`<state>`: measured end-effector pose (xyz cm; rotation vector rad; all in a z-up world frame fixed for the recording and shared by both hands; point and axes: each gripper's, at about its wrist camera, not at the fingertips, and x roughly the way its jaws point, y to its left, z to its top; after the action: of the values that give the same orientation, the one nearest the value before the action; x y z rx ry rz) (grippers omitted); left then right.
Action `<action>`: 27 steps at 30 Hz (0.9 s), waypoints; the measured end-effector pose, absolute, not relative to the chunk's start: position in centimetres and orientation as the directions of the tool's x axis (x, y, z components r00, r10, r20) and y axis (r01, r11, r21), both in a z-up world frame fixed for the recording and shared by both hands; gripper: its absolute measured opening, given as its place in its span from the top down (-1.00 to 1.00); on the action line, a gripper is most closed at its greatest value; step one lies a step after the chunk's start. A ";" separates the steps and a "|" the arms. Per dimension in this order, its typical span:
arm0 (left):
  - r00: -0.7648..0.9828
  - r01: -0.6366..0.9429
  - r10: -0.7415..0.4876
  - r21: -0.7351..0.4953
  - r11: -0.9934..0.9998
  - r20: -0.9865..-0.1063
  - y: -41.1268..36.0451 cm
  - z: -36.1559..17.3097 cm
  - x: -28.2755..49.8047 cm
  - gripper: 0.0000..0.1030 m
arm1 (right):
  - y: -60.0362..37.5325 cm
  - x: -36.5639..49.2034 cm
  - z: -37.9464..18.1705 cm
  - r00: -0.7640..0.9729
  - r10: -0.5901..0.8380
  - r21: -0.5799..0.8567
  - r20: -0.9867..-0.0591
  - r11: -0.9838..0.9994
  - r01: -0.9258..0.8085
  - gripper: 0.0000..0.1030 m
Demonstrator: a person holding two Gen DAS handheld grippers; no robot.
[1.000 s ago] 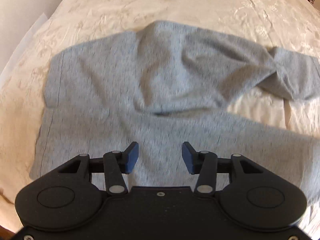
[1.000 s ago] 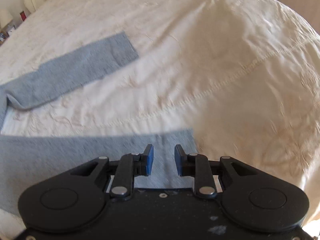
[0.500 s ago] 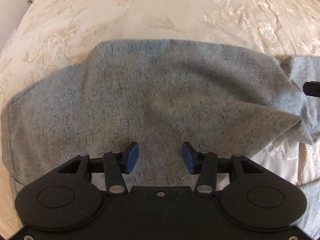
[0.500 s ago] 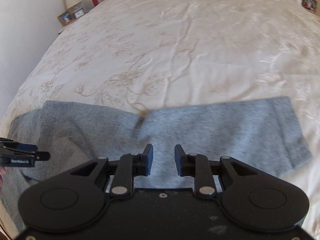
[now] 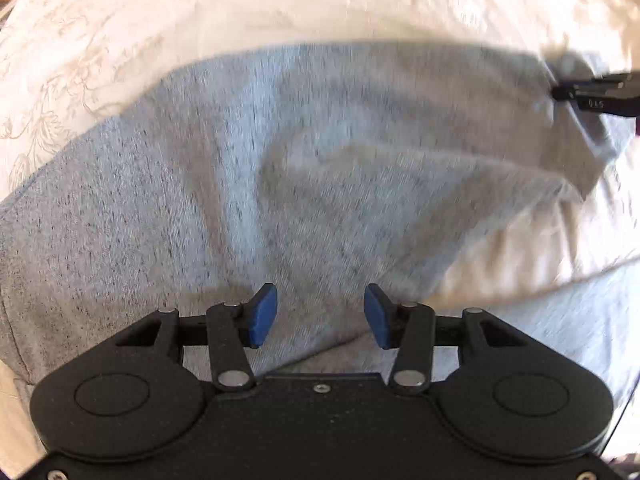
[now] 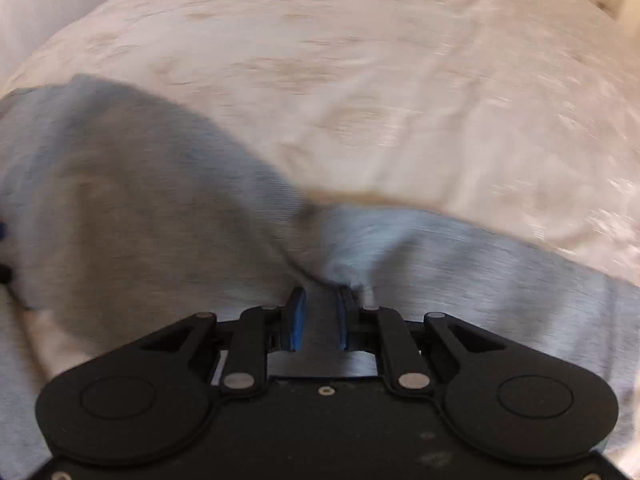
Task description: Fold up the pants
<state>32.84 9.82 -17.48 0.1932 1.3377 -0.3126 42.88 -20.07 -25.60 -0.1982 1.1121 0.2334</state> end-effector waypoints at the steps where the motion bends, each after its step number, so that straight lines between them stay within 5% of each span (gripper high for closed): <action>1: 0.213 0.317 -0.121 -0.049 0.947 -0.970 9.8 -17.1 33.1 -0.06 | -22.3 43.6 -25.9 0.433 0.025 -0.082 -0.901 0.971 -0.226 0.78; 4: 0.249 0.278 -0.133 -0.061 0.959 -0.959 9.4 -16.8 34.3 -0.06 | -28.9 45.1 -26.7 0.439 -0.154 -0.203 -0.885 0.977 -0.067 0.77; 7: 0.245 0.236 -0.105 -0.045 0.971 -0.964 8.8 -18.1 36.7 -0.07 | -33.5 45.7 -26.1 0.416 -0.176 -0.175 -0.892 0.984 0.042 0.76; 11: 0.191 0.235 -0.058 -0.012 0.972 -0.980 8.1 -20.9 37.2 -0.08 | -37.5 44.9 -24.6 0.460 -0.174 -0.109 -0.871 0.980 0.164 0.43; 19: 0.211 0.239 -0.047 0.005 0.971 -0.976 7.8 -22.1 36.7 -0.09 | -40.4 43.2 -23.1 0.558 -0.187 -0.081 -0.809 0.974 0.209 0.27; 24: 0.211 0.252 -0.046 0.009 0.968 -0.976 7.7 -21.1 36.5 -0.08 | -41.8 45.3 -26.6 0.453 -0.146 -0.076 -0.879 0.983 0.167 0.21; 25: 0.218 0.256 -0.048 0.009 0.967 -0.975 7.5 -20.7 36.4 -0.07 | -41.9 45.3 -26.8 0.457 -0.137 -0.064 -0.879 0.983 0.173 0.26; 26: 0.228 0.260 -0.057 0.004 0.966 -0.972 7.4 -20.2 36.4 -0.06 | -41.8 45.3 -26.9 0.464 -0.128 -0.049 -0.877 0.983 0.178 0.69; 27: 0.248 0.264 -0.073 -0.005 0.964 -0.966 7.2 -19.5 36.3 -0.06 | -41.7 45.5 -26.8 0.460 -0.109 -0.036 -0.881 0.986 0.164 0.89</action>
<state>36.27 7.22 -19.50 0.1709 1.3017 -0.2312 45.47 -41.66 -26.82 0.0562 1.0798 -0.1682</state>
